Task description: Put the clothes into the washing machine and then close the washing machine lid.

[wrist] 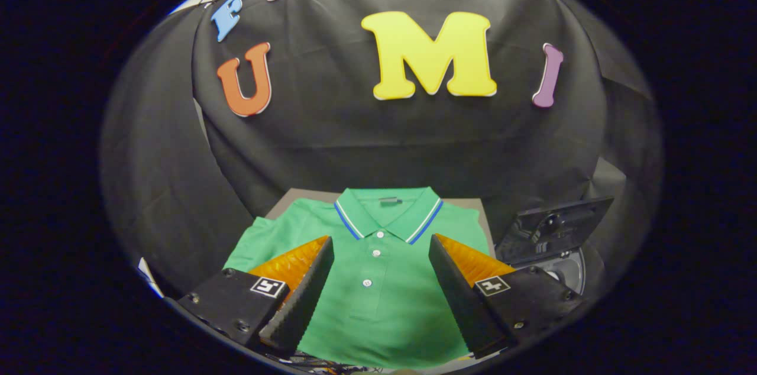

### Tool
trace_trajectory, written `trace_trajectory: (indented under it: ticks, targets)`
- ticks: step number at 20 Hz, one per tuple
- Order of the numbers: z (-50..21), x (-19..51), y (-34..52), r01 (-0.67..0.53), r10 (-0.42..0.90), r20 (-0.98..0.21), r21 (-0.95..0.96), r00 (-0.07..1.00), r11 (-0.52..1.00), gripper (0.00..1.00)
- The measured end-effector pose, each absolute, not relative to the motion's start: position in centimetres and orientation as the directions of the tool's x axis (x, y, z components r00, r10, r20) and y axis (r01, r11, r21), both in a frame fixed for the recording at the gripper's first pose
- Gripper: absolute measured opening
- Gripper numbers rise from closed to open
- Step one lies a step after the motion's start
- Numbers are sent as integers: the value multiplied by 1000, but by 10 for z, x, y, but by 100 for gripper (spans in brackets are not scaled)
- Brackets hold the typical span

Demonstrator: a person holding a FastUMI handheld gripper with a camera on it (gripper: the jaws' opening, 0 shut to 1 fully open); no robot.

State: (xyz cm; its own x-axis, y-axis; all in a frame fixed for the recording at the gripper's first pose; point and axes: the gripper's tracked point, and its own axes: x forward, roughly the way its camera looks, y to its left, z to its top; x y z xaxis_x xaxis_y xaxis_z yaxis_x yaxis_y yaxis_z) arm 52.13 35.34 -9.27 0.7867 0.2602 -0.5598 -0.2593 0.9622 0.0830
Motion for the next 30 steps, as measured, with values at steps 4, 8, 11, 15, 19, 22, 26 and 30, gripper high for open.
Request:
trace_trajectory:
  ticks: [4,8,11,15,19,22,26,30]
  targets:
    - [-125,527,356,-239,235,-634,81,737,968,100]
    - [-151,530,353,-226,198,-681,49,705,973,100]
    - [-151,532,353,-220,176,-679,21,712,975,100]
    - [-152,530,353,-212,154,-717,9,680,977,100]
    - [-152,530,353,-249,172,-727,2,665,969,99]
    - [-152,530,352,-250,167,-731,-4,662,968,98]
    - [-152,529,361,-267,173,-751,-4,637,964,80]
    - [-152,529,364,-244,173,-745,14,644,970,52]
